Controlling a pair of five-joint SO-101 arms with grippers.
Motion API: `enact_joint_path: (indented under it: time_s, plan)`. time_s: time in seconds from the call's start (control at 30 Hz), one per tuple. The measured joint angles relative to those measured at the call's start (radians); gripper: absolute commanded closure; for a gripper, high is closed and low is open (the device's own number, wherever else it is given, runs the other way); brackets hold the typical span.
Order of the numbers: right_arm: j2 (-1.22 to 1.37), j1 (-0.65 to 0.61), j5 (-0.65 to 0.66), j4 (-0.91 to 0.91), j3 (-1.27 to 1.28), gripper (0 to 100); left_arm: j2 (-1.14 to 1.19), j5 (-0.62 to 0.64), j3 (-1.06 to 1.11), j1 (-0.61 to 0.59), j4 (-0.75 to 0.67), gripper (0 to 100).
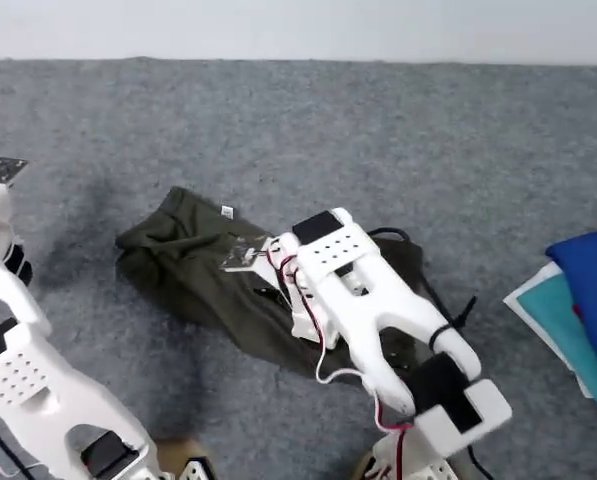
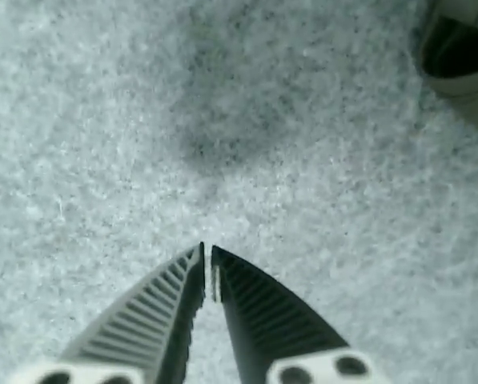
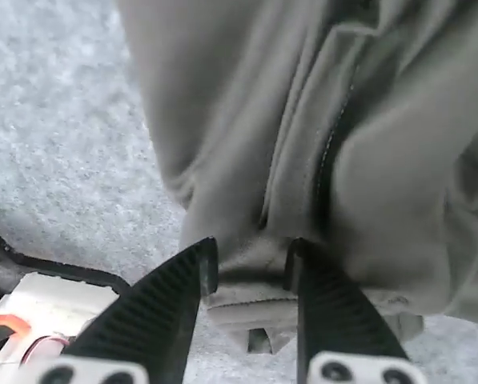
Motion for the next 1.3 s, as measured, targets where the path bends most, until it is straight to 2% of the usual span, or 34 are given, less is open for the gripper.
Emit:
enact_joint_path:
  time_s: [0.27,0.57,0.63,0.73,0.83,1.0,1.3]
  plan:
    - [0.124,0.015,0.000,-0.032,-0.005,85.4,0.000,0.000,0.002,-0.008,0.000,99]
    - [0.253,0.021,0.000,-0.084,-0.147,85.7,0.000,0.000,0.032,-0.008,0.000,99]
    - [0.276,0.021,0.000,-0.084,-0.163,88.6,0.000,0.000,0.044,-0.008,0.000,99]
    - [0.285,0.029,0.012,-0.084,-0.172,98.3,0.000,0.000,0.052,-0.008,0.000,99]
    - [0.288,0.028,0.035,-0.086,-0.172,98.2,0.000,0.000,0.052,-0.008,0.000,99]
    - [0.293,0.028,0.037,0.015,-0.233,99.0,0.000,0.000,0.052,-0.008,0.000,99]
    - [0.293,0.028,0.038,0.206,-0.488,99.0,0.000,0.000,0.052,-0.008,0.000,99]
